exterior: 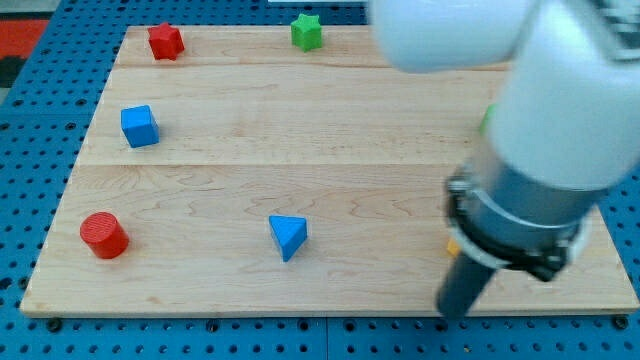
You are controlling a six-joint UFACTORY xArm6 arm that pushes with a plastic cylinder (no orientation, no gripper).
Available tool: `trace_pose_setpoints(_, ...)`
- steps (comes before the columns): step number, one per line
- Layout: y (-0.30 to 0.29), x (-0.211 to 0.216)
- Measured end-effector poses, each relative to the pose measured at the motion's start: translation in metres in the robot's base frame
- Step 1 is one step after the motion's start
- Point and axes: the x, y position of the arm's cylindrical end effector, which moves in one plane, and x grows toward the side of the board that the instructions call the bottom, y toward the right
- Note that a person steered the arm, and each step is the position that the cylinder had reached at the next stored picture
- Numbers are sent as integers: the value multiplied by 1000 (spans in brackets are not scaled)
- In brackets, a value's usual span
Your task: Point your arm at the red circle
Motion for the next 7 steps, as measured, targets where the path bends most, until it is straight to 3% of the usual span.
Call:
trace_pose_setpoints(5, -279, -38)
trace_pose_setpoints(7, -312, -79)
